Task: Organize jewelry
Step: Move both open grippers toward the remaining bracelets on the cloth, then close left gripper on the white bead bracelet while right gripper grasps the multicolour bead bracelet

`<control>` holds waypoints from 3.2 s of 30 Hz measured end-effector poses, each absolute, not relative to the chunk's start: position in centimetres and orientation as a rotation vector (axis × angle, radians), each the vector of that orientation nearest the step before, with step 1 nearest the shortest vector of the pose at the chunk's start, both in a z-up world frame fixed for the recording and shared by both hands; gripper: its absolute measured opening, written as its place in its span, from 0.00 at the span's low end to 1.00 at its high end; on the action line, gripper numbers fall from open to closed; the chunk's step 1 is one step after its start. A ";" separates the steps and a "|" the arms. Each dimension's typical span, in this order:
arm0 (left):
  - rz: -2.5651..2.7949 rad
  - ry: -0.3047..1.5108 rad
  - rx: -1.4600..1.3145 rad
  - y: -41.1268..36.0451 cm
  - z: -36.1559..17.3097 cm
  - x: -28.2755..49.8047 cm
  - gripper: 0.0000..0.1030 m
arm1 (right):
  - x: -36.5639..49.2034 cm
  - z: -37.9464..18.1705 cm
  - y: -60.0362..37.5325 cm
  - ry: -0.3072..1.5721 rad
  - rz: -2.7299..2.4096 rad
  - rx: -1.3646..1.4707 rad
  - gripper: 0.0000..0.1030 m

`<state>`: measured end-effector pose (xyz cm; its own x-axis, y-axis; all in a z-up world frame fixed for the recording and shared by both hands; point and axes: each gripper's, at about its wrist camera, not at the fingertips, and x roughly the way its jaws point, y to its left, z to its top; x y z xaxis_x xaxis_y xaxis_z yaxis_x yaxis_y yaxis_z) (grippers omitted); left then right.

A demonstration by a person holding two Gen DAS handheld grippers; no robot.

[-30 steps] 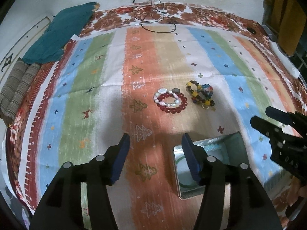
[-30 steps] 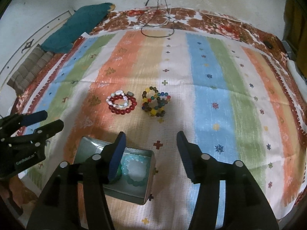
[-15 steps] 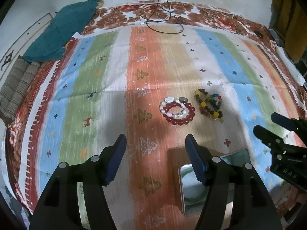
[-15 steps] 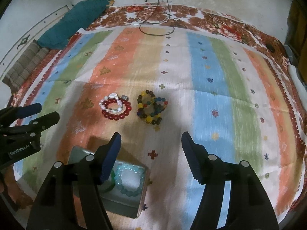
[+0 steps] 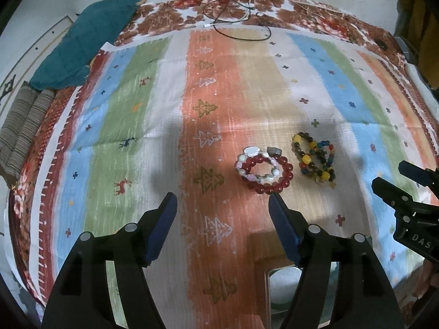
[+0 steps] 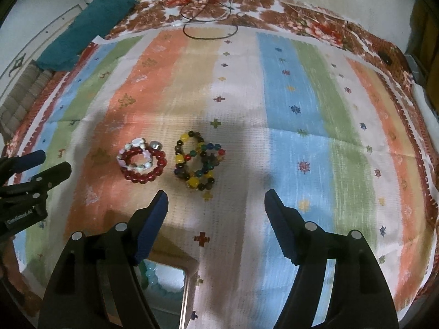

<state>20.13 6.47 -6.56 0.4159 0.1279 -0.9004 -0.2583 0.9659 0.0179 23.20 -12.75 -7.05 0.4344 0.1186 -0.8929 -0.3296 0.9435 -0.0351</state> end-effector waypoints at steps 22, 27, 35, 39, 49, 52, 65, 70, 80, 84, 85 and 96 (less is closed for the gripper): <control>0.240 1.166 -0.122 7.3 -8.8 23.3 0.67 | 26.4 -9.4 -11.6 1.126 0.263 -0.262 0.71; 0.242 1.184 -0.120 7.8 -9.7 24.3 0.67 | 27.0 -9.7 -11.2 1.130 0.264 -0.270 0.71; 0.231 1.204 -0.124 8.1 -10.7 25.6 0.67 | 28.3 -10.8 -11.2 1.155 0.248 -0.277 0.71; 0.236 1.221 -0.123 8.5 -11.5 26.2 0.67 | 29.0 -11.3 -11.1 1.163 0.249 -0.280 0.71; 0.234 1.258 -0.120 8.8 -13.2 27.7 0.67 | 30.3 -12.6 -10.9 1.194 0.240 -0.290 0.64; 0.228 1.262 -0.110 8.8 -13.6 28.1 0.67 | 30.6 -12.9 -10.8 1.199 0.237 -0.295 0.64; 0.229 1.298 -0.085 8.7 -15.7 29.6 0.66 | 31.8 -14.7 -10.9 1.222 0.215 -0.316 0.61; 0.229 1.297 -0.087 8.9 -16.2 29.9 0.68 | 32.4 -15.4 -10.9 1.228 0.211 -0.327 0.60; 0.212 1.307 -0.044 9.3 -17.8 30.9 0.72 | 32.9 -16.4 -10.8 1.237 0.211 -0.343 0.60; 0.199 1.303 -0.052 9.6 -17.8 31.0 0.68 | 33.1 -16.5 -10.7 1.231 0.222 -0.347 0.53; 0.194 1.302 -0.050 9.5 -17.7 30.9 0.62 | 33.2 -16.5 -10.7 1.230 0.228 -0.347 0.52; 0.161 1.279 -0.115 9.5 -16.7 30.8 0.10 | 33.0 -16.1 -10.5 1.221 0.269 -0.339 0.10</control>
